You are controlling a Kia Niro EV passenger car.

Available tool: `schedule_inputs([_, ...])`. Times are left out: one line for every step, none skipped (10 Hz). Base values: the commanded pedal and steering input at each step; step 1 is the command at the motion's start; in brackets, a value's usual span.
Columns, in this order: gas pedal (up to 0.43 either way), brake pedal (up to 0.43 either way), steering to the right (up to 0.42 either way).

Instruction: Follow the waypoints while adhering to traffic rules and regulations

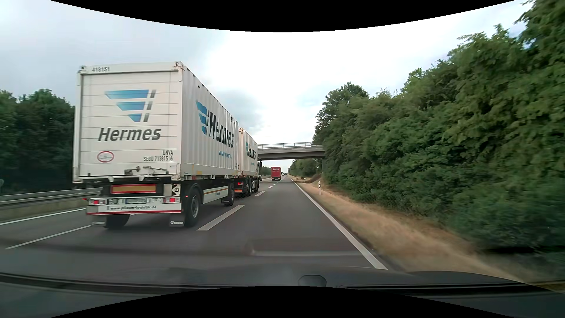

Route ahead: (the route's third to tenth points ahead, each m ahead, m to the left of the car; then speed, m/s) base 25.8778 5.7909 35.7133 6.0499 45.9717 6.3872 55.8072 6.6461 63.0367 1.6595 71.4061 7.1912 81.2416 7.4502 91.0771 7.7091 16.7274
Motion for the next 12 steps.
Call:
schedule_inputs([0.390,0.000,-0.012])
schedule_inputs([0.398,0.000,-0.011])
schedule_inputs([0.398,0.000,-0.011])
schedule_inputs([0.398,0.000,-0.011])
schedule_inputs([0.398,0.000,-0.010])
schedule_inputs([0.398,0.000,-0.010])
schedule_inputs([0.398,0.000,-0.009])
schedule_inputs([0.398,0.000,-0.009])
schedule_inputs([0.398,0.000,-0.009])
schedule_inputs([0.398,0.000,-0.007])
schedule_inputs([0.390,0.000,-0.005])
schedule_inputs([0.370,0.000,-0.004])
